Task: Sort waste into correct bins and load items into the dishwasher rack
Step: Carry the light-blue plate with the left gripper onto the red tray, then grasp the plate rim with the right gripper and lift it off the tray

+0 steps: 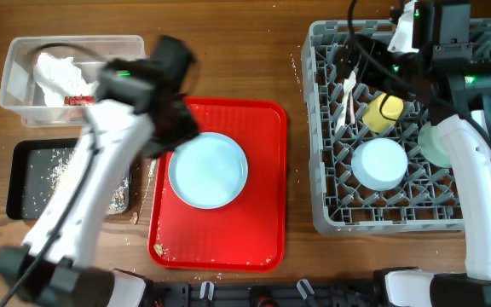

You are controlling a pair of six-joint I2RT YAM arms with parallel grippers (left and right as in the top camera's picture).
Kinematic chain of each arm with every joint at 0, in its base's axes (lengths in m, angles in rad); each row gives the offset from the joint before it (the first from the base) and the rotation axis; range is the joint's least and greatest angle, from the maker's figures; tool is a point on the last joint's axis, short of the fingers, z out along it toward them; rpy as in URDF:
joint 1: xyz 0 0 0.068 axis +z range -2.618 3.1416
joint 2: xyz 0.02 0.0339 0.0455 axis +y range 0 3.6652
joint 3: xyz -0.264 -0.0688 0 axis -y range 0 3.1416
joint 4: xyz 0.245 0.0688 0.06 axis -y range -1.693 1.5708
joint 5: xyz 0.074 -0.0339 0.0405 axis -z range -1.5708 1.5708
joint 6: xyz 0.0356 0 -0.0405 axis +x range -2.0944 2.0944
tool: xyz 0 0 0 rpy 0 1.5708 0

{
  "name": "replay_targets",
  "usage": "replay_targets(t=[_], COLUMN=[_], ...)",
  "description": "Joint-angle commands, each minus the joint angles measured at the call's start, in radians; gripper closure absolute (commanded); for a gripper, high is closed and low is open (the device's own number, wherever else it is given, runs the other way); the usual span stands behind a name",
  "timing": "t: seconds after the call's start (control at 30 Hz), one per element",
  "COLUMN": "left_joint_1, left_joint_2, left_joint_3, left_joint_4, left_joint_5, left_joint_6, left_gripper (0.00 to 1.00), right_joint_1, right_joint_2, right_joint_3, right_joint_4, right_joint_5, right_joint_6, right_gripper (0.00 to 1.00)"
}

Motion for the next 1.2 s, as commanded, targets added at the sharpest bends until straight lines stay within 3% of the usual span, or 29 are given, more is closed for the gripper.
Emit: replay_targets(t=[0.0, 0.03, 0.13, 0.27, 0.33, 0.4, 0.53, 0.73, 0.8, 0.87, 0.9, 0.97, 1.17], left_joint_1=[0.164, 0.203, 0.306, 0.364, 0.381, 0.412, 0.439, 0.439, 0.439, 0.439, 0.439, 0.439, 0.439], left_joint_2=[-0.049, -0.050, -0.050, -0.050, -0.050, -0.050, -0.050, -0.050, -0.050, -0.050, -0.050, -0.050, -0.050], left_joint_3=[0.010, 0.010, 0.010, 0.010, 0.010, 0.010, 0.010, 0.010, 0.010, 0.010, 0.010, 0.010, 0.010], left_joint_4=[-0.042, -0.046, -0.048, -0.063, -0.069, -0.082, -0.092, -0.079, -0.077, -0.077, -0.076, -0.076, -0.077], left_joint_5=[-0.075, -0.075, -0.074, -0.093, -0.115, -0.119, -0.120, -0.128, -0.131, -0.131, -0.131, -0.131, -0.130], left_joint_6=[-0.003, -0.003, -0.003, 0.001, 0.001, 0.000, 0.001, 0.000, 0.000, 0.000, 0.000, 0.000, 0.000], left_gripper=[0.32, 0.00, 0.00, 0.00, 0.00, 0.00, 0.00, 0.00, 0.00, 0.00, 0.00, 0.00, 0.00], right_joint_1=[0.087, 0.132, 0.312, 0.488, 0.531, 0.563, 0.568, 0.568, 0.569, 0.573, 0.574, 0.574, 0.533], right_joint_2=[0.034, 0.051, 0.128, 0.278, 0.348, 0.438, 0.546, 0.636, 0.661, 0.674, 0.674, 0.671, 0.596], right_joint_3=[-0.024, -0.035, -0.089, -0.095, -0.095, -0.095, -0.095, -0.095, -0.095, -0.095, -0.095, -0.094, 0.000], right_joint_4=[-0.003, -0.009, -0.012, 0.024, 0.053, 0.071, 0.071, 0.098, 0.105, 0.108, 0.108, 0.105, -0.027], right_joint_5=[-0.166, -0.148, 0.013, 0.156, 0.179, 0.174, 0.174, 0.154, 0.114, 0.114, 0.121, 0.138, 0.278], right_joint_6=[0.016, -0.009, -0.004, -0.006, -0.005, 0.002, 0.023, 0.022, 0.023, 0.053, 0.061, 0.082, 0.134], right_gripper=[0.01, 0.01, 0.09, 0.12, 0.19, 0.37, 0.47, 0.49, 0.55, 0.73, 0.86, 0.96, 0.96])
